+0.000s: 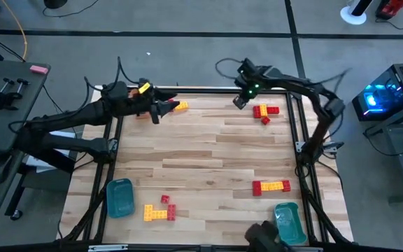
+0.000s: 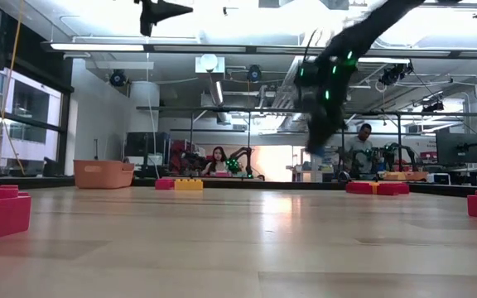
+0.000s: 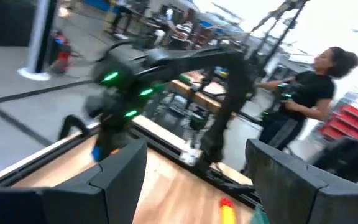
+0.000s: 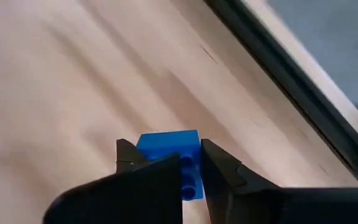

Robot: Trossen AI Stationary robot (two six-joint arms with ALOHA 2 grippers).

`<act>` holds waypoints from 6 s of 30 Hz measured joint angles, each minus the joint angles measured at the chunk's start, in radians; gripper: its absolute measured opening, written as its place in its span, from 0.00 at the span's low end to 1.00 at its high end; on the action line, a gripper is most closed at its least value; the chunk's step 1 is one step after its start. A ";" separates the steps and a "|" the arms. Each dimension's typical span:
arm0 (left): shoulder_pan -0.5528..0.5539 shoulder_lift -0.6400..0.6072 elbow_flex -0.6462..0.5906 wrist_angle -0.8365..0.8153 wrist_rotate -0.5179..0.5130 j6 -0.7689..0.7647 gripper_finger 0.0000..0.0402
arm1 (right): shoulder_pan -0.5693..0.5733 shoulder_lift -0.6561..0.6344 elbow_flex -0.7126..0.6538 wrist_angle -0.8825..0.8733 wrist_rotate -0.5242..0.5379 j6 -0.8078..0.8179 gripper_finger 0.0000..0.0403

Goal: Sort blocks
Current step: Put the blue game piece into the orange bin, then put the red game piece into the bottom left blue bin

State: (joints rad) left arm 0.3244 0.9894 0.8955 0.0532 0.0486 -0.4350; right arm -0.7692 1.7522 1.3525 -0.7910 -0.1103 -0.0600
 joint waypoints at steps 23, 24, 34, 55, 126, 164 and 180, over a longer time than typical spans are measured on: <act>-0.129 0.478 0.323 0.298 -0.486 0.914 0.64 | 0.243 -0.381 0.004 0.925 -0.212 0.675 0.00; -0.133 0.482 0.327 0.323 -0.520 0.938 0.64 | 0.258 -0.381 0.004 0.953 -0.186 0.687 0.00; -0.142 0.508 0.333 0.648 -0.546 1.015 0.64 | 0.397 -0.352 0.004 1.109 0.086 0.707 0.00; -0.144 0.525 0.332 0.709 -0.480 1.042 0.64 | 0.408 -0.272 0.004 1.186 0.103 0.760 0.00; -0.133 0.484 0.332 0.455 -0.758 1.230 0.14 | 0.368 -0.357 0.004 1.265 0.126 0.793 0.46; 0.562 0.376 -0.021 -0.565 -0.262 -0.100 0.59 | 0.269 -0.489 0.004 0.945 -0.136 0.761 0.50; -0.043 0.354 -0.077 0.290 0.164 0.034 0.60 | 0.501 -0.532 0.003 0.197 -0.309 0.735 0.49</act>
State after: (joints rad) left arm 0.2813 1.3436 0.8188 0.3428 0.2123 -0.4007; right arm -0.2680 1.2203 1.3557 -0.5935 -0.4193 0.6754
